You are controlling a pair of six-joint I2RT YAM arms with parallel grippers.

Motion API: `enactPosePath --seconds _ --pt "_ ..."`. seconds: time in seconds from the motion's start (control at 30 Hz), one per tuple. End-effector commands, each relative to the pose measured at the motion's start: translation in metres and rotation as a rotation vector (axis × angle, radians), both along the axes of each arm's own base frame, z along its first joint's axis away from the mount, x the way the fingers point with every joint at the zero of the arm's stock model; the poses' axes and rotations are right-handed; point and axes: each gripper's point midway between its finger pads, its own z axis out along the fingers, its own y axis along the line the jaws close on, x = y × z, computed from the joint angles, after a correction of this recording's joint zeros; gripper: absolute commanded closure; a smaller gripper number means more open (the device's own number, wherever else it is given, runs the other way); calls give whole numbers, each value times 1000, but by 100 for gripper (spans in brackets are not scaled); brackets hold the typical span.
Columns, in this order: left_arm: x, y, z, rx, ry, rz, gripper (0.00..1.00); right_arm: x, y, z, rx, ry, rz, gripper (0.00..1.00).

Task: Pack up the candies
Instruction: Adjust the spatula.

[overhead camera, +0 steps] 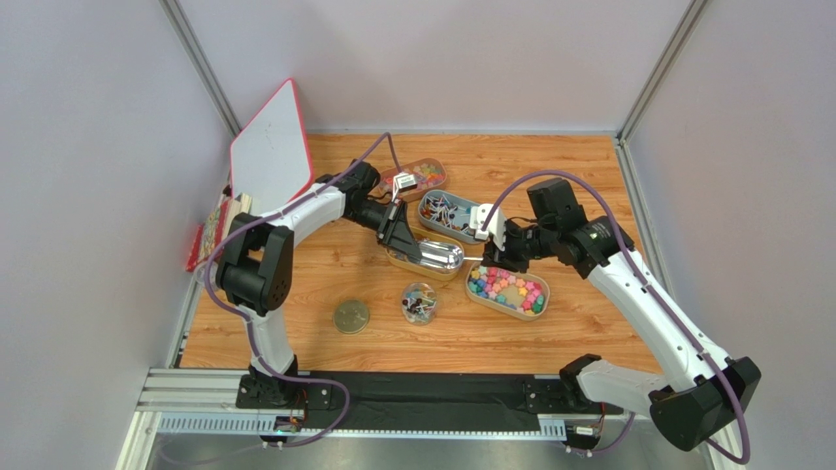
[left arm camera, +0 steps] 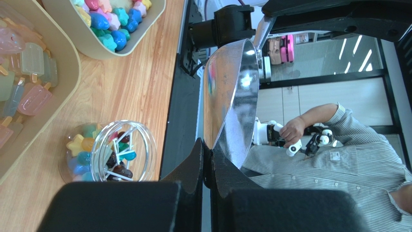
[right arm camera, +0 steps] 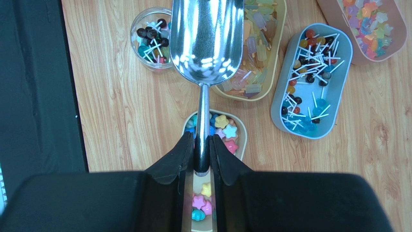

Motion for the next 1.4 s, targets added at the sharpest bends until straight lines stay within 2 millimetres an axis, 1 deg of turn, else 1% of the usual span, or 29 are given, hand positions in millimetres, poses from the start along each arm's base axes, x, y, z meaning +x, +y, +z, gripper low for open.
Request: enactPosePath --seconds 0.0,0.1,0.17,0.3,0.37,0.4,0.47,0.57,0.6,0.63,0.67,0.7,0.73,0.77,0.8,0.83,0.87,0.9,0.93,0.97,1.0,1.03,1.07,1.1,1.13,1.17,1.2,1.3,1.37 --pt "5 -4 20 -90 -55 -26 100 3 6 12 20 -13 28 81" --pt "6 -3 18 -89 -52 -24 100 6 5 11 10 -14 17 76" --pt "6 -3 18 -88 -51 -23 100 7 4 10 4 -11 10 75" --pt "8 -4 17 -87 -48 -23 100 6 4 8 -1 0 7 69" --pt "8 -4 17 -88 -49 -23 100 6 5 8 0 1 8 73" --pt "8 -4 17 -87 -46 -22 100 7 4 8 0 1 5 81" --pt "7 -3 16 -87 -48 -23 100 6 6 8 2 9 9 83" --pt "7 -4 16 -86 -50 -24 100 7 7 5 -2 24 6 94" --pt "7 -4 16 -85 -49 -23 100 7 7 7 1 32 1 100" --pt "8 -4 13 -71 -53 -19 98 9 7 8 -1 36 -13 100" --pt "9 -4 10 -47 -60 -10 83 11 7 9 -2 45 -34 100" --pt "15 -2 1 21 -109 17 77 16 8 13 -1 69 -73 100" --pt "15 0 0 58 -128 22 71 23 1 13 -29 59 -126 100" --pt "18 3 -5 88 -194 22 63 27 -4 15 -39 50 -151 100" --pt "26 9 -15 183 -263 46 59 26 -11 17 -52 46 -170 100" --pt "32 14 -19 241 -307 57 56 32 -21 21 -80 14 -195 100" --pt "38 20 -25 289 -367 64 54 31 -27 22 -101 3 -197 100" --pt "50 32 -34 396 -445 93 54 21 -39 13 -170 37 -194 100" --pt "57 39 -42 451 -492 110 53 20 -44 13 -212 21 -160 100" --pt "64 46 -43 496 -552 129 53 17 -49 8 -245 44 -161 100" --pt "78 58 -51 584 -618 161 53 7 -57 2 -298 91 -149 100" --pt "80 65 -57 626 -643 165 53 7 -60 -6 -334 126 -142 100" --pt "85 72 -59 662 -679 176 54 8 -60 -3 -342 131 -145 100" --pt "94 83 -64 737 -716 199 55 7 -63 -6 -365 148 -149 100" --pt "94 89 -71 769 -722 196 56 10 -62 -10 -391 163 -140 100" --pt "95 93 -75 789 -737 188 58 14 -61 -9 -404 158 -143 100" --pt "98 98 -79 821 -750 189 60 14 -64 -11 -439 165 -146 100" --pt "97 106 -92 871 -754 169 66 25 -61 -14 -484 181 -155 100" --pt "95 108 -101 887 -759 156 69 32 -55 -17 -508 189 -155 100"
